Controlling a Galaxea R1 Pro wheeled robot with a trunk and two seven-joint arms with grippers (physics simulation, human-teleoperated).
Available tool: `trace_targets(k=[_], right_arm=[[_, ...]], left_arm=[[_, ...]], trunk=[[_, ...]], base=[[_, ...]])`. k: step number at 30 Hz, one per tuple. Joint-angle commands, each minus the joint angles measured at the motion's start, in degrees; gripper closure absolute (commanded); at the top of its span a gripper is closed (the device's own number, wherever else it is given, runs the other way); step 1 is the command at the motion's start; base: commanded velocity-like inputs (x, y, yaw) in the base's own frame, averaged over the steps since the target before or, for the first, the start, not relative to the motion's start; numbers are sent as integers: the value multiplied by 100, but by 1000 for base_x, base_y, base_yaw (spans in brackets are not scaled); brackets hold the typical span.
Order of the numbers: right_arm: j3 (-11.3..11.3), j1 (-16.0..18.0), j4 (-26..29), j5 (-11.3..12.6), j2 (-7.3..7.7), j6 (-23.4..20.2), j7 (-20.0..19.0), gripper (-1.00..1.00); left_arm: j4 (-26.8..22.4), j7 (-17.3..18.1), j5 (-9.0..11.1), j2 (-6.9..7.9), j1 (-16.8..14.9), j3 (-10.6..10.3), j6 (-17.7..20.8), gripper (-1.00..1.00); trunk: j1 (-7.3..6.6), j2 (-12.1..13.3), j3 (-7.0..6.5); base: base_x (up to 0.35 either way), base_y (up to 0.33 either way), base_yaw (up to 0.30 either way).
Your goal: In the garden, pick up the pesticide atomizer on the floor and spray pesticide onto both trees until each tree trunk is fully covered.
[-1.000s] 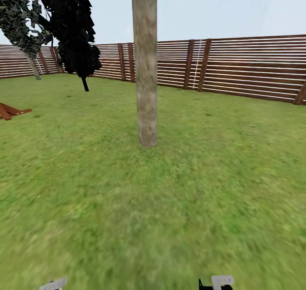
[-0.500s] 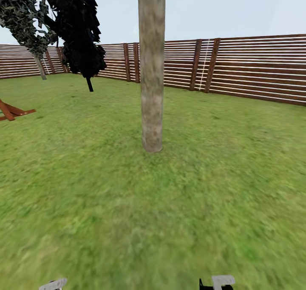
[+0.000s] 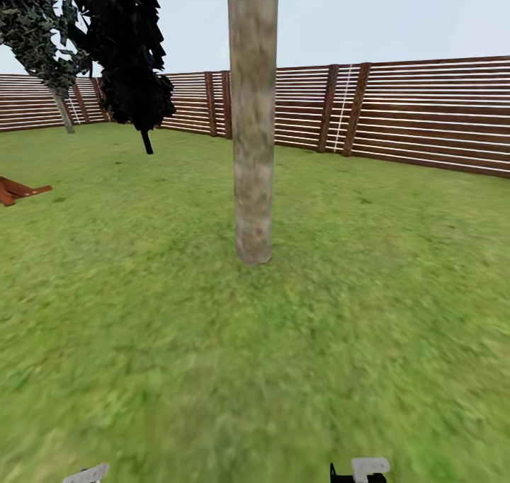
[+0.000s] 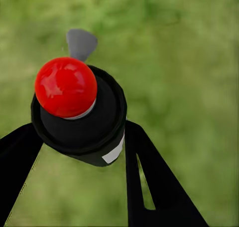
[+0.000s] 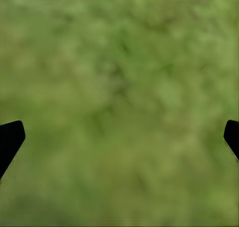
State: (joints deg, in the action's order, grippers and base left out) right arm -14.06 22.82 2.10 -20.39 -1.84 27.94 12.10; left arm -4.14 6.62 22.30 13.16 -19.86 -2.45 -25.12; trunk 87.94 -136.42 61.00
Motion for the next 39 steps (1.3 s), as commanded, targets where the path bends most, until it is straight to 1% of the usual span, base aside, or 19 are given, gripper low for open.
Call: trace_targets(k=[1, 9, 12, 14, 16, 17, 19, 20, 21, 22, 23, 25, 28, 29, 30, 33, 34, 36, 39], right_arm=[[-7, -4, 7, 0, 5, 8, 8, -100], [-12, 3, 110, -9, 38, -5, 3, -100], [41, 3, 673, -32, 35, -15, -16, -100], [232, 3, 1024, -178, 35, -23, -26, -100], [511, 3, 1438, -443, 25, -34, -32, -100], [582, 3, 1555, -517, 22, -39, -35, -100], [867, 8, 1807, -752, -10, -52, -103, -100], [1123, 63, 1888, -904, -29, -172, -455, -100], [1206, 130, 1952, -955, -34, -274, -749, -100], [1298, 288, 2121, -1016, -40, -460, -1410, -100], [1330, 393, 2233, -1039, -42, -558, -1839, -100], [1354, 646, 2438, -1057, -44, -752, -2664, -100], [1379, 979, 2544, -1072, -50, -972, -3312, -100], [1512, 1161, 2556, -1141, -74, -1177, -3622, -100], [1941, 1555, 2574, -1426, -153, -1985, -4225, -100], [2088, 1732, 2580, -1516, -247, -2321, -4489, -100], [2103, 1755, 2578, -1527, -284, -2353, -4607, 100], [2115, 1774, 2576, -1536, -317, -2373, -4795, 100], [2126, 1781, 2567, -1534, -324, -2365, -4939, 100]], left_arm=[[-5, -88, 2, 10, 0, -1, -1, 100], [-78, -114, -38, -13, -23, -47, 5, 100], [-100, -64, -190, -2, -71, -83, 23, 100], [-120, -42, -539, 20, -91, -87, 30, 100], [-317, -23, -1241, 53, -121, -82, 53, 100], [-417, -16, -1459, 63, -141, -81, 65, 100], [-733, 26, -2142, 81, -231, -80, 123, 100], [-873, 336, -2668, 94, -385, -80, 233, 100], [-910, 643, -2956, 131, -514, -80, 331, 100], [-950, 1384, -3440, 222, -791, -75, 585, 100], [-966, 1862, -3680, 264, -968, -73, 756, 100], [-978, 2736, -4073, 313, -1331, -78, 1019, 100], [-983, 3626, -4757, 332, -1698, -73, 1136, 100], [-983, 3907, -4993, 323, -1849, -72, 1200, 100], [-993, 4378, -5228, 280, -2142, -75, 1484, 100], [-1000, 4766, -5433, 239, -2370, -80, 1629, 100], [-1001, 4849, -5588, 231, -2406, -80, 1648, 100], [-996, 4924, -5864, 227, -2443, -80, 1664, 100], [-992, 5019, -5973, 234, -2444, -87, 1664, 100]], trunk=[[0, 0, 0], [0, 0, 0], [0, 0, 0], [0, 0, 0], [0, 0, 0], [0, 0, 0], [0, 0, 0], [0, 0, 0], [0, 0, 0], [0, 0, 0], [0, 0, 0], [0, 0, 0], [0, 0, 0], [0, 0, 0], [0, 0, 0], [0, 0, 0], [0, 0, 0], [0, 0, 0], [0, 0, 0]], base=[[341, 0, 0], [174, 0, 0], [9, 0, 0], [2, 0, 0], [0, 0, 0], [0, 0, 0], [0, 0, 0], [0, 0, 0], [0, 0, 0], [0, 0, 0], [0, 0, 0], [0, 0, 0], [0, 0, 0], [0, 0, 0], [0, 0, 0], [0, 0, 0], [0, 0, 0], [0, 0, 0], [0, 0, 0]])
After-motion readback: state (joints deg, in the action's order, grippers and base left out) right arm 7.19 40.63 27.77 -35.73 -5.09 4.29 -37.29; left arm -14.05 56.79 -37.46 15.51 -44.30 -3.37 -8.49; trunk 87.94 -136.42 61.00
